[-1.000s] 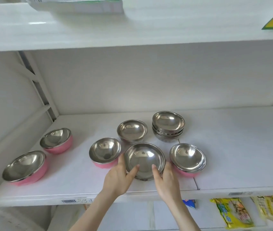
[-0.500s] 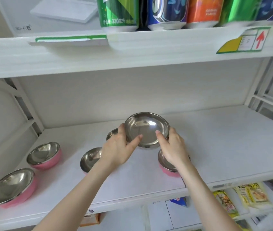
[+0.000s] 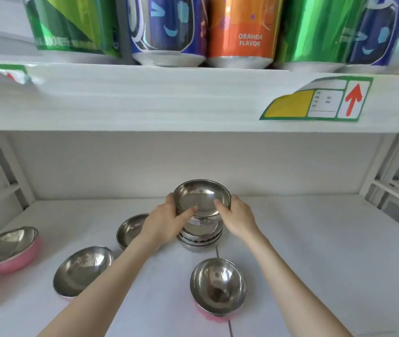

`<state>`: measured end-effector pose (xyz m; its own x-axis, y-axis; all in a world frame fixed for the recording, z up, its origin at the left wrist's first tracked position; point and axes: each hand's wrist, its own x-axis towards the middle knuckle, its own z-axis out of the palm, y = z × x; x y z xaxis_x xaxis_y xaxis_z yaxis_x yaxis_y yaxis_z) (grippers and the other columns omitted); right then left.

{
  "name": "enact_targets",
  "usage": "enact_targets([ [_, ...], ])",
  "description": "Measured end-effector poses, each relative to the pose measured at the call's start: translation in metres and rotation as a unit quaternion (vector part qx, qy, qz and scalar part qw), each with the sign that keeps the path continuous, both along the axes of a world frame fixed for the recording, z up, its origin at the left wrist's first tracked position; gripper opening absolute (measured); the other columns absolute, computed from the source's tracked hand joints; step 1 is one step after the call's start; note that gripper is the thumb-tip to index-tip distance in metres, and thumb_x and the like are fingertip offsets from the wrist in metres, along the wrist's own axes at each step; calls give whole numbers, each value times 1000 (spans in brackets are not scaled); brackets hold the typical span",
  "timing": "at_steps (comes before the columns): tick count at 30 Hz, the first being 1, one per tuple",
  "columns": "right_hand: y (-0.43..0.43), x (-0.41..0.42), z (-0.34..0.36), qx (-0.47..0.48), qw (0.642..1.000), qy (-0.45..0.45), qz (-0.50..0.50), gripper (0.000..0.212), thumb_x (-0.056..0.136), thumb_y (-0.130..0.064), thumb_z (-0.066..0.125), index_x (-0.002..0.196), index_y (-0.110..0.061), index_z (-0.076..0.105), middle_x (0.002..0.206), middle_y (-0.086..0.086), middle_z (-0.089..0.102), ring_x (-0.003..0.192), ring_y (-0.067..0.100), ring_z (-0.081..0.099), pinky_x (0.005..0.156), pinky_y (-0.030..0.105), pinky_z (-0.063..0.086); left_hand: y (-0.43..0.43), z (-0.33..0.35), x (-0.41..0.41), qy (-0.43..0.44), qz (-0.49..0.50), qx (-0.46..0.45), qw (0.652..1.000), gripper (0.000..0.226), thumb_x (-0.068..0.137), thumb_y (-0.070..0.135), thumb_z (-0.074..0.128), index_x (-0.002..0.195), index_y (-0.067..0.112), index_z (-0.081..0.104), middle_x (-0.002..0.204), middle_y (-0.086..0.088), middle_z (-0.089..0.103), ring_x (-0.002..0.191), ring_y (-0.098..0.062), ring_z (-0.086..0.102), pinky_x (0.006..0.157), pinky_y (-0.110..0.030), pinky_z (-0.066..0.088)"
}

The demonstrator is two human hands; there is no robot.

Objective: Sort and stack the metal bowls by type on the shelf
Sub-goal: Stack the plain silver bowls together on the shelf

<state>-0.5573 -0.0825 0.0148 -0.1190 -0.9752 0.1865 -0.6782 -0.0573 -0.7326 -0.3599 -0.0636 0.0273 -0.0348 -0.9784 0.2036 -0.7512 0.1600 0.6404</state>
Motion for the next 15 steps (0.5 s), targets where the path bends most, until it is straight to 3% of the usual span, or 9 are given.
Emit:
enact_targets([
  [9, -51, 2, -32, 24, 996, 80, 33, 48, 91, -55, 42, 88, -10, 56, 92, 6, 60, 96, 31, 55, 79, 38, 44, -37, -29, -6, 7, 56, 54, 997, 76, 80, 70, 50, 129, 11, 42, 95, -2, 66, 90, -24, 62, 85, -44, 51],
  [15, -51, -1, -53, 31, 990, 135, 4, 52, 93, -55, 39, 98, -8, 60, 104, 12, 56, 105, 32, 47, 83, 40, 39, -39, -52, -15, -20, 77, 62, 995, 68, 81, 66, 50, 118, 10, 45, 77, 2, 65, 76, -20, 63, 70, -38, 51],
])
